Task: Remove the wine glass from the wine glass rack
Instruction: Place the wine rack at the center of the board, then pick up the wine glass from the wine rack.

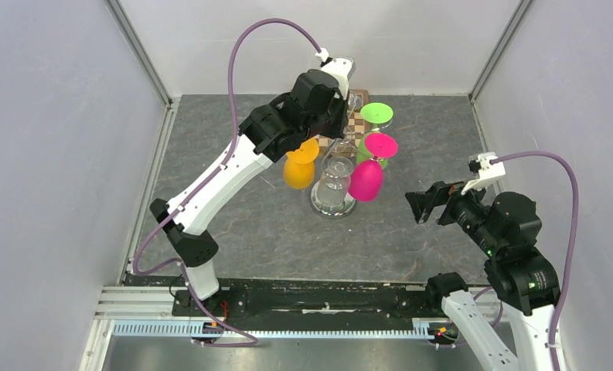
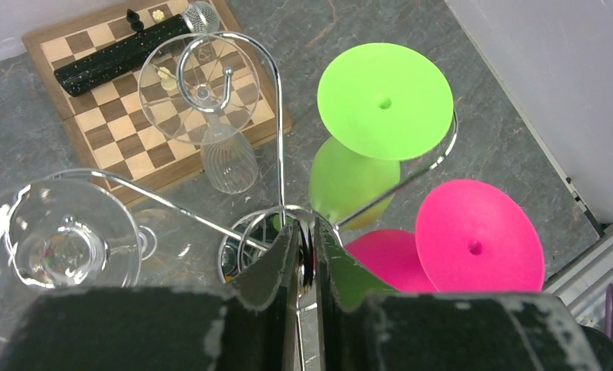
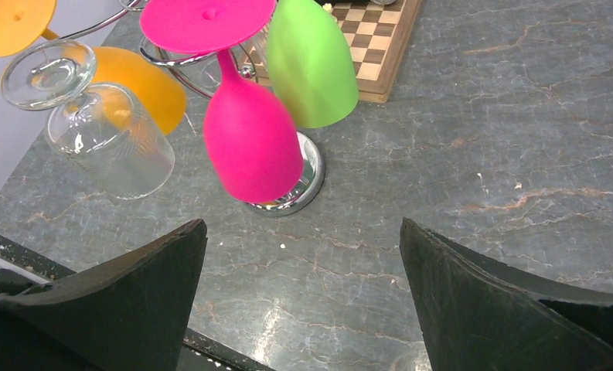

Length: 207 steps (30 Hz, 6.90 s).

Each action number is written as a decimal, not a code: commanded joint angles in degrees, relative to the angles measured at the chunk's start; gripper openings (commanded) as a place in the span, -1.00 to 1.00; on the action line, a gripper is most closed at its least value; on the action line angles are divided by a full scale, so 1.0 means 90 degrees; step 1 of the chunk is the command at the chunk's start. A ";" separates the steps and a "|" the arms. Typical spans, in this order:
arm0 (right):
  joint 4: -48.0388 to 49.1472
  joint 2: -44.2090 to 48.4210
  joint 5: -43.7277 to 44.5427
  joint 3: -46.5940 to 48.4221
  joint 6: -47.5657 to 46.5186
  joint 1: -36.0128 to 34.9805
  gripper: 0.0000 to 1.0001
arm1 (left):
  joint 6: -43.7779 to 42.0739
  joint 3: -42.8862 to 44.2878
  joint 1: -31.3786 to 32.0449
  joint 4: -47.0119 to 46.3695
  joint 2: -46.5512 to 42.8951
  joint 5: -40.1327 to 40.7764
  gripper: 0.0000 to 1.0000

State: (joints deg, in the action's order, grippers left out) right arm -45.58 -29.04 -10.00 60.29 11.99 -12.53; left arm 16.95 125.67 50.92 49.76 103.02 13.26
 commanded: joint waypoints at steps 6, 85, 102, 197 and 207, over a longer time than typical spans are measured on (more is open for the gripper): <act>0.0209 0.0026 0.0032 -0.0061 0.0024 -0.0014 0.96 | -0.0361 -0.0499 0.0015 -0.0936 -0.0589 -0.0064 -0.53; 0.0728 -0.1814 -0.0667 0.2119 0.0147 -0.0203 0.96 | 0.5294 -0.5697 -0.0308 -0.1534 -0.5474 -0.0136 0.47; 0.0773 -0.1907 -0.0564 0.2153 0.0109 -0.0268 0.96 | 0.5516 -0.6263 -0.2200 -0.2334 -0.5020 -0.2218 0.19; 0.1032 -0.1777 -0.0393 0.1665 0.0215 -0.0267 0.96 | 0.4828 -0.4980 -0.2677 -0.2530 -0.4072 -0.3299 -0.95; 0.1070 -0.1735 -0.0287 0.1592 0.0227 -0.0267 0.96 | 0.4743 -0.4988 -0.2593 -0.2687 -0.3996 -0.3831 -0.95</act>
State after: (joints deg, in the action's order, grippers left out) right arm -38.15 -45.04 -13.41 75.07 14.06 -14.79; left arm 61.98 78.81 27.14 29.19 67.37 -17.21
